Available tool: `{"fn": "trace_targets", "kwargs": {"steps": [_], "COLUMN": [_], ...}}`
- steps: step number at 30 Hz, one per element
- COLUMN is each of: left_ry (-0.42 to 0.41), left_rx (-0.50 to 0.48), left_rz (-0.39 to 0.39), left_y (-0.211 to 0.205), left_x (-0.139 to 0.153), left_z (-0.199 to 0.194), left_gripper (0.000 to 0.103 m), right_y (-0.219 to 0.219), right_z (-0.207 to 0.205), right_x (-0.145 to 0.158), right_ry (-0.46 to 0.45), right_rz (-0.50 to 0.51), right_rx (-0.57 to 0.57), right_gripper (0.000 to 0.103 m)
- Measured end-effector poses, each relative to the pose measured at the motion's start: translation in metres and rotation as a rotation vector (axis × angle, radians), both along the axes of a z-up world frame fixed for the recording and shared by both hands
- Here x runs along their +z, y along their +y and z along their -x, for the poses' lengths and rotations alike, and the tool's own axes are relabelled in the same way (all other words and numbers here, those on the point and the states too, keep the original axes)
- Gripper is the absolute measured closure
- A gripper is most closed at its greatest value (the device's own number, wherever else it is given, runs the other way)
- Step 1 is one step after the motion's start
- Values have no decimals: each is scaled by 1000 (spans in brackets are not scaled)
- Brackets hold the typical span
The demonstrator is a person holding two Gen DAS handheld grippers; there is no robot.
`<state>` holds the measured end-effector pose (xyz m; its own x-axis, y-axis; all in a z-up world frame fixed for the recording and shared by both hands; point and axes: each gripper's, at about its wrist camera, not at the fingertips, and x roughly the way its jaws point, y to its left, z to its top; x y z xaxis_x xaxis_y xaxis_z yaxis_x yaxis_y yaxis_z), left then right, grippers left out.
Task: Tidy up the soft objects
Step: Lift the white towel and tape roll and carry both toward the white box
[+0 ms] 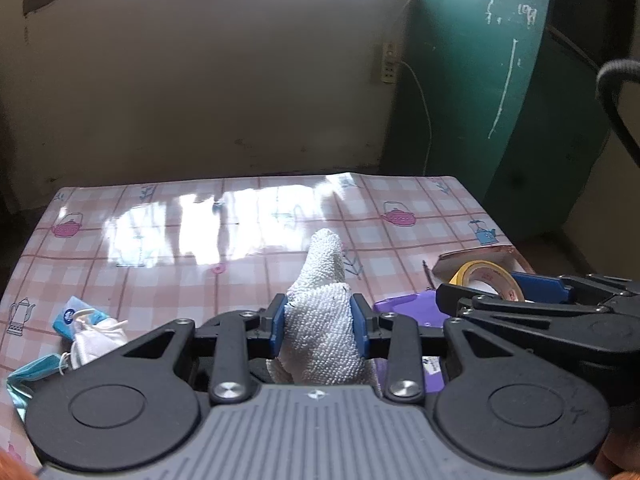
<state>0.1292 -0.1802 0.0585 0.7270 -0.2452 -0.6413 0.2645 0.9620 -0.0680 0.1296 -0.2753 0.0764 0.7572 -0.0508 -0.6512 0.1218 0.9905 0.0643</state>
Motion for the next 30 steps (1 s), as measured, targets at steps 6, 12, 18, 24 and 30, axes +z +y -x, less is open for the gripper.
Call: {"fn": "trace_targets", "kwargs": {"steps": [6,12,18,24,30], "left_ry": [0,1,10,12,20], "left_rx": [-35,-69,-111,-143,-170], "left_rz": [-4,-8,-7,-3,12], "left_y": [-18,-36,-57,-75,-94], "left_x": [-2,-5,-10,-14,-19], "left_z": [2,4,2,2,0], "left_gripper": [67,67,67,67,67], "right_y": [-17,-37,-58,-83,-107], "right_z": [4,7,13,17,18], "right_x": [1,0,-1,-5,-14], "right_ry": [3,7,10,15,24], "right_rz": [3,2,-1,-15,-36], "right_rx": [-23,-50,-80,-105,-126], "right_gripper": [32,32,32,32,32]}}
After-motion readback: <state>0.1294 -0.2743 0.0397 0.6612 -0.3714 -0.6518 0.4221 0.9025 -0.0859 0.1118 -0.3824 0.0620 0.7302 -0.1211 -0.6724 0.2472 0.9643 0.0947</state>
